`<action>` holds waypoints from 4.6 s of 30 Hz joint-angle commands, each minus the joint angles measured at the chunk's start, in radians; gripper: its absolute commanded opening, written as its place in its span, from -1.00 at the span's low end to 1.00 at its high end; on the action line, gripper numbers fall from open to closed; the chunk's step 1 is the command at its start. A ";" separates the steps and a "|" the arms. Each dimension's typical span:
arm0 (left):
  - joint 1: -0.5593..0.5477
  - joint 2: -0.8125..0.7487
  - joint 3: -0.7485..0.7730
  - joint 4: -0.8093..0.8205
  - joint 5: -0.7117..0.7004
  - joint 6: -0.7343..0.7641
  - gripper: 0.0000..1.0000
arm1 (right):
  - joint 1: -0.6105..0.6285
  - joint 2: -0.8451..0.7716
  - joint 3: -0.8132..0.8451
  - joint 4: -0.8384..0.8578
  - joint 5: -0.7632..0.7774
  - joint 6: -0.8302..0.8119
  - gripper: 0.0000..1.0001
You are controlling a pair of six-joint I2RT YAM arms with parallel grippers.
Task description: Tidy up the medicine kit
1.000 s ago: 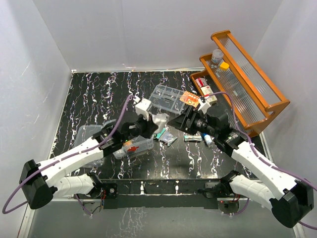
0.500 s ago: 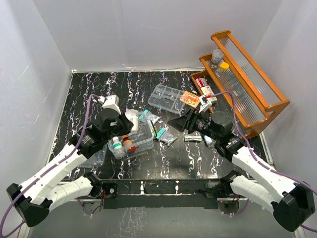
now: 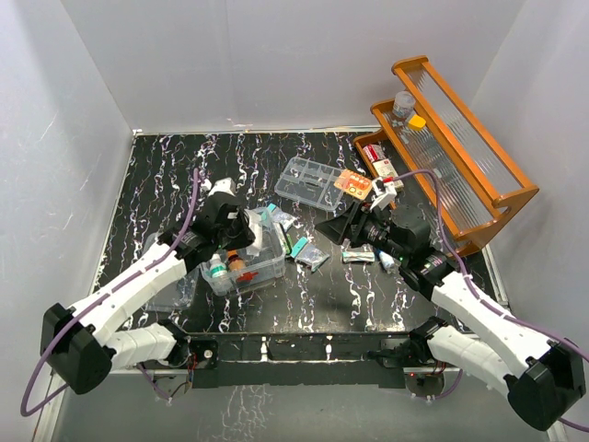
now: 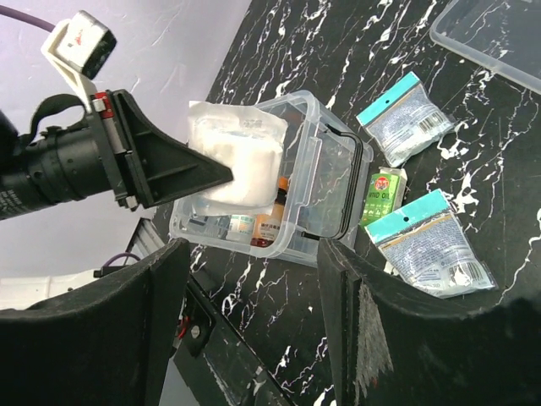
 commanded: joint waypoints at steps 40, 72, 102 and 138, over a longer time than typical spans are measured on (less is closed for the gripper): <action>0.047 0.250 -0.114 0.208 0.258 -0.126 -0.62 | -0.005 -0.112 0.080 -0.101 0.103 -0.027 0.25; 0.047 0.238 -0.049 -0.091 0.082 -0.014 0.25 | -0.004 -0.096 0.068 -0.119 0.152 -0.033 0.24; -0.003 0.399 -0.099 0.322 -0.205 0.087 -0.18 | -0.004 -0.053 0.040 -0.102 0.170 -0.062 0.25; -0.105 0.058 -0.029 0.192 -0.302 0.130 -0.11 | 0.088 0.288 0.059 -0.203 0.353 -0.384 0.14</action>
